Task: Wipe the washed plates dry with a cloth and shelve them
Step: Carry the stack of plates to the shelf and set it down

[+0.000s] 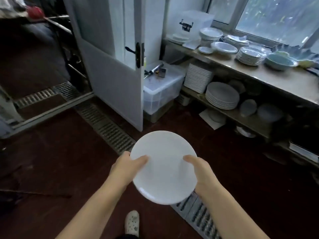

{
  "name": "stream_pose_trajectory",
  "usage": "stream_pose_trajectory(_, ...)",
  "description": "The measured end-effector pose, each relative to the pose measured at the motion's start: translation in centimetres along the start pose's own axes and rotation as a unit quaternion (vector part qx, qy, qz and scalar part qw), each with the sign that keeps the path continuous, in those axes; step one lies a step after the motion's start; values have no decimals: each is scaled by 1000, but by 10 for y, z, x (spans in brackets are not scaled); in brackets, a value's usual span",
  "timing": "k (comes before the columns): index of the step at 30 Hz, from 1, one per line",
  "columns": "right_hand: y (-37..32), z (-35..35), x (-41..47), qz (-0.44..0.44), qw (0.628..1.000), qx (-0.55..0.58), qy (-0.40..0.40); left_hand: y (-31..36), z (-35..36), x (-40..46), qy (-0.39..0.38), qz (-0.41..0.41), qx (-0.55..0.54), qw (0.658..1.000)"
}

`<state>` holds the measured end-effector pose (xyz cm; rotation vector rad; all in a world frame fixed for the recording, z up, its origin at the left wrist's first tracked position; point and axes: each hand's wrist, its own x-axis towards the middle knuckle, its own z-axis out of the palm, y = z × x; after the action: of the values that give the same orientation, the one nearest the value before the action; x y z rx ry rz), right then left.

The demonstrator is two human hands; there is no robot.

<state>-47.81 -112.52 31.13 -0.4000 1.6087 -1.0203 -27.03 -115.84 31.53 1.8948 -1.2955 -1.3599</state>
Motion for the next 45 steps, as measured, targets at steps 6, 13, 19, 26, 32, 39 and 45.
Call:
stream_pose_trajectory(6, -62, -63, 76, -15, 996, 59, 68, 82, 83, 91, -102, 62, 31, 992)
stream_pose_trajectory(13, -148, -120, 169, -24, 979, 124, 160, 200, 174, 203, -187, 99, 73, 975)
stream_pose_trajectory(19, -205, -185, 237, -27, 959, 171, 226, 281, 268, 267, -256, 126, 111, 952)
stream_pose_trajectory(26, -263, -292, 329, -53, 949, 184, 249, 360, 405, 334, -282, 145, 148, 937)
stream_pose_trajectory(32, -338, -402, 417, -56, 951, 178, 246, 445, 527, 373, -285, 130, 94, 945)
stream_pose_trajectory(39, -415, -491, 509, -51, 956, 161, 240, 537, 619, 406, -283, 110, 50, 952)
stream_pose_trajectory(45, -471, -541, 595, -71, 955, 179, 227, 602, 693, 475, -278, 106, 55, 953)
